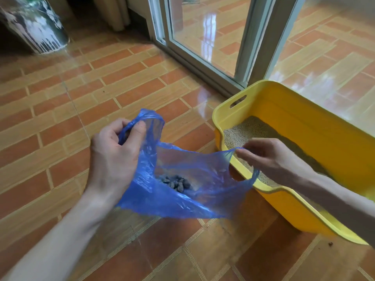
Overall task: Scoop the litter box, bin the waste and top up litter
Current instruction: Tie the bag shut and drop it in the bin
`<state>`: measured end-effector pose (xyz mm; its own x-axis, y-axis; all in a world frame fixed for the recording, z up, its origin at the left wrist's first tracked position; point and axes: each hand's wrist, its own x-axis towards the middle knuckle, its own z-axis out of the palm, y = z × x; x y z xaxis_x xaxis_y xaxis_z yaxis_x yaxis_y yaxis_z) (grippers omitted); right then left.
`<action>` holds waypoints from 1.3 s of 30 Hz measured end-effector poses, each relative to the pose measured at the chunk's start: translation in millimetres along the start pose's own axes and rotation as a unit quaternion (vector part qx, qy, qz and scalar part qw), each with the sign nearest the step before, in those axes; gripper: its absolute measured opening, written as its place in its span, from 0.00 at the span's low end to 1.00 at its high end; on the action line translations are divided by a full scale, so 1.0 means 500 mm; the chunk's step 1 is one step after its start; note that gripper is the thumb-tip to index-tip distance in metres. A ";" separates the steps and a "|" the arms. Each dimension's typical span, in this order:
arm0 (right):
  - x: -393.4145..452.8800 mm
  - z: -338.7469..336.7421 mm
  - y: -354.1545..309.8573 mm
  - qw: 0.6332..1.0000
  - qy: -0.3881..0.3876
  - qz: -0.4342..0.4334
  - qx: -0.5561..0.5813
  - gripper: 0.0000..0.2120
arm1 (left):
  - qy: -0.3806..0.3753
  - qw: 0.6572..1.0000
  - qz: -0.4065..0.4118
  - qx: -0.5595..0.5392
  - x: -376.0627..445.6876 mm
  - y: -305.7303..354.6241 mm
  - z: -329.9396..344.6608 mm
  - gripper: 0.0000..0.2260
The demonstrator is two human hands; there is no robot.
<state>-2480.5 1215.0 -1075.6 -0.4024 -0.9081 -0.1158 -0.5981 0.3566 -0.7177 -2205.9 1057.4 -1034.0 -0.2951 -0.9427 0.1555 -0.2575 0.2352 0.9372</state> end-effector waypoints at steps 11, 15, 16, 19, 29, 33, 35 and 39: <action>0.037 -0.015 -0.195 0.938 -0.031 -0.090 0.334 0.15 | 0.250 0.965 0.013 -0.073 0.045 0.057 -0.123 0.14; 0.055 -0.036 -0.263 0.944 0.016 -0.179 0.277 0.14 | 0.283 0.956 0.035 -0.065 0.044 0.075 -0.134 0.10; 0.061 -0.045 -0.281 0.941 0.027 -0.190 0.278 0.13 | 0.296 0.952 0.031 -0.065 0.045 0.077 -0.138 0.10; 0.081 -0.076 -0.341 0.939 0.049 -0.215 0.263 0.13 | 0.336 0.939 0.032 -0.065 0.053 0.082 -0.153 0.12; 0.133 -0.146 -0.476 0.901 0.125 -0.344 0.231 0.13 | 0.336 0.927 -0.001 -0.166 0.079 0.121 -0.182 0.09; 0.171 -0.113 -0.464 0.877 0.205 -0.384 0.205 0.13 | 0.288 0.940 -0.007 -0.184 0.082 0.139 -0.152 0.06; 0.187 -0.082 -0.455 0.877 0.226 -0.376 0.197 0.16 | 0.246 0.948 -0.009 -0.203 0.086 0.148 -0.130 0.06; 0.199 -0.030 -0.434 0.904 0.208 -0.288 0.237 0.15 | 0.141 0.966 -0.014 -0.218 0.092 0.145 -0.088 0.09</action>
<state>-2401.2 1050.4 -921.2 -0.4037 -0.7171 0.5681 -0.4671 -0.3724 -0.8020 -2197.4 1020.7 -945.4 -0.0152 -0.9888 0.1486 0.1683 0.1439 0.9752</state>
